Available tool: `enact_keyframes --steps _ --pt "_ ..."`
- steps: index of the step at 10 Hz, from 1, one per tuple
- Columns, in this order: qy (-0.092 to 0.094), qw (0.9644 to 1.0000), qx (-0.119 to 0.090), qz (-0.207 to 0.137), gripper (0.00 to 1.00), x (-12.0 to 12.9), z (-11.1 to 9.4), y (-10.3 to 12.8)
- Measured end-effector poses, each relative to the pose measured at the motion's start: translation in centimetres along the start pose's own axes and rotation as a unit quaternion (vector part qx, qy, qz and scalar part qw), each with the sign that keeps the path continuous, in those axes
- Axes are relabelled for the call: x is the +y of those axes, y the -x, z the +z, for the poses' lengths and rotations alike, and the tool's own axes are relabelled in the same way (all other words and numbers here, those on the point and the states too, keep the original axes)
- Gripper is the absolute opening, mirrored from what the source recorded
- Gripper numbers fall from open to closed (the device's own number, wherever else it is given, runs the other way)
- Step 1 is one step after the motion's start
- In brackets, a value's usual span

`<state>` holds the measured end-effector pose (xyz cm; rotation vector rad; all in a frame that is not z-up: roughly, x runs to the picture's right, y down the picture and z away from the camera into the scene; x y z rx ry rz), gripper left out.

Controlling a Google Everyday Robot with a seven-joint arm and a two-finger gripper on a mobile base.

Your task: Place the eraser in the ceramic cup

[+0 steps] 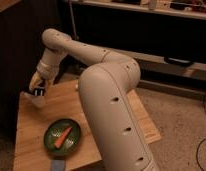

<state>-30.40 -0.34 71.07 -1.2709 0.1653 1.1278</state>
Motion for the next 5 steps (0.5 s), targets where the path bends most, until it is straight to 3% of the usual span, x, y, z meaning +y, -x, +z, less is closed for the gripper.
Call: enact_keyframes --steps 5 --pt "-0.006 0.9998 -0.016 -0.013 0.00 -0.81 0.48 1.04"
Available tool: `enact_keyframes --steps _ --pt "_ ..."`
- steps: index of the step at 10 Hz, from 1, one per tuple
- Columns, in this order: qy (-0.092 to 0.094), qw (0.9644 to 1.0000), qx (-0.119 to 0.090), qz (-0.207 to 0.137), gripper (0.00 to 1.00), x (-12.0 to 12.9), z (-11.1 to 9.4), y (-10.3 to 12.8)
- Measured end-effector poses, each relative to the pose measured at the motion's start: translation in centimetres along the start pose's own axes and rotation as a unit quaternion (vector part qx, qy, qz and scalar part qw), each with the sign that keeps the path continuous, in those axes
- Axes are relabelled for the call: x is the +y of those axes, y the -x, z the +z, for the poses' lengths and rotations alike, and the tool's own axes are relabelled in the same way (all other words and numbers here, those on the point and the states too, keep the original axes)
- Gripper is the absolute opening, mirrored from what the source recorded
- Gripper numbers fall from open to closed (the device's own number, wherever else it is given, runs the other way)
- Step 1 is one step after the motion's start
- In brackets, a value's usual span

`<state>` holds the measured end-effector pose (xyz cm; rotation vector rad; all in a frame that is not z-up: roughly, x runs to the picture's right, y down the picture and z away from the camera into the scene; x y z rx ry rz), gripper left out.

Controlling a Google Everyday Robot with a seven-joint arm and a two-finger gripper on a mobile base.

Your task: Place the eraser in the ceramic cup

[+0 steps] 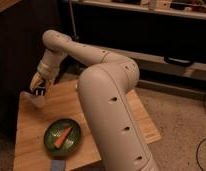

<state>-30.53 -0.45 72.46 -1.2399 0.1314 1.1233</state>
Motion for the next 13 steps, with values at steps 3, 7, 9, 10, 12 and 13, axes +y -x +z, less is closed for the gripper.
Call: enact_keyframes --steps 3,7,9,10,12,13 --pt "-0.005 0.9999 -0.009 -0.004 0.00 -0.5 0.4 0.4" --pt "-0.007 1.0000 -0.005 -0.004 0.00 -0.7 1.1 1.2" --pt "-0.008 1.0000 -0.003 -0.005 0.00 -0.8 1.3 1.5" --pt "-0.008 0.9999 -0.003 -0.005 0.00 -0.9 1.3 1.7" --pt "-0.010 0.9999 -0.001 -0.004 0.00 -1.1 1.5 1.9" --pt "-0.010 0.9999 0.000 -0.003 0.00 -1.2 1.6 2.0"
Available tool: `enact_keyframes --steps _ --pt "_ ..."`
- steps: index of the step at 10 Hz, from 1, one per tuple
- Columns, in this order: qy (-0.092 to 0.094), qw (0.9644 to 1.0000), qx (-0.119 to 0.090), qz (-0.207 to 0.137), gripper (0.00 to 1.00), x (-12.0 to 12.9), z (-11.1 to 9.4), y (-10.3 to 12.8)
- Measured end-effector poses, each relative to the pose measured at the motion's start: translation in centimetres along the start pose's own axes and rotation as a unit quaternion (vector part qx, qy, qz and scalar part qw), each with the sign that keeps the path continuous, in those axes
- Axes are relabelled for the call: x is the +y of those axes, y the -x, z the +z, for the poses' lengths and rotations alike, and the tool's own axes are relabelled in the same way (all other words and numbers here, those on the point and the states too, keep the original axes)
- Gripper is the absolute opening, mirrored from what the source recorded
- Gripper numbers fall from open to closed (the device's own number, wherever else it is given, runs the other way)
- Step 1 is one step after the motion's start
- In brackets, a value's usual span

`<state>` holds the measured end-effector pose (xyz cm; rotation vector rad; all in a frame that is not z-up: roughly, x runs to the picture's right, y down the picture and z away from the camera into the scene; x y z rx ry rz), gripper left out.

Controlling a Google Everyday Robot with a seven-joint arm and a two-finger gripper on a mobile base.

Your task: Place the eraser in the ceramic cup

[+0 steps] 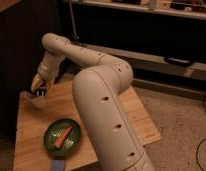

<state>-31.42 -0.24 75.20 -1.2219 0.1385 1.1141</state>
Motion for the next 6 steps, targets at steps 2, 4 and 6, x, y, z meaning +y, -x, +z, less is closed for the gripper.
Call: enact_keyframes --steps 2,4,6 --pt "0.001 1.0000 0.002 0.001 0.00 -0.17 0.16 0.10" --pt "0.002 1.0000 0.003 0.002 0.00 -0.27 0.36 0.14" --pt "0.003 1.0000 0.004 0.001 0.00 -0.30 0.54 0.25"
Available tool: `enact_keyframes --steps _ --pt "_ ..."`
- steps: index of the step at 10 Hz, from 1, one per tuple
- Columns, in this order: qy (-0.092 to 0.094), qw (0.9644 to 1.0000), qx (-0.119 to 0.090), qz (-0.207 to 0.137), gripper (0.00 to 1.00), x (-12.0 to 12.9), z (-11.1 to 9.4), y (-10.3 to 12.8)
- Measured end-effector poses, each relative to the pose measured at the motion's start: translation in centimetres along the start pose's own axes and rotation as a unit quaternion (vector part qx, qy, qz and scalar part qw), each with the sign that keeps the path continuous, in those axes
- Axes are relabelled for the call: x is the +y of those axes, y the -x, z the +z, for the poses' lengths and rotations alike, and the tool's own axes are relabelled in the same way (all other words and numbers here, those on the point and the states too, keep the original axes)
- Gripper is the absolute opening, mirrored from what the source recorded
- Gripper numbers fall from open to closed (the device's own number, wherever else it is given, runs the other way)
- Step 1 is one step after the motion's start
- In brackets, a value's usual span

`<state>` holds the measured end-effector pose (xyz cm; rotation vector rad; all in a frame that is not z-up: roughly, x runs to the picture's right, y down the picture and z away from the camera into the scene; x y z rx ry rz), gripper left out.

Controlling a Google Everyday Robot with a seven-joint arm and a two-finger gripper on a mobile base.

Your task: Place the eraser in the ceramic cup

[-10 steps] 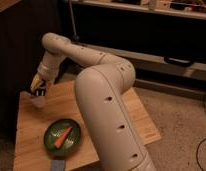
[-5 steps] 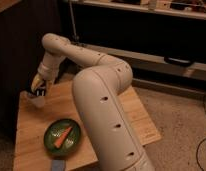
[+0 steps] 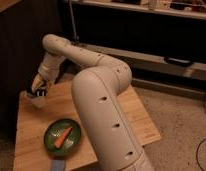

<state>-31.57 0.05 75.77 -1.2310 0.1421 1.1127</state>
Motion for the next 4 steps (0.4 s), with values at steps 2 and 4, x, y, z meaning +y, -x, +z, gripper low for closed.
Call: enact_keyframes --steps 2,4 --pt "0.001 1.0000 -0.001 -0.005 0.00 0.14 0.22 0.31" --pt "0.002 1.0000 0.001 -0.009 0.00 0.22 0.38 0.42"
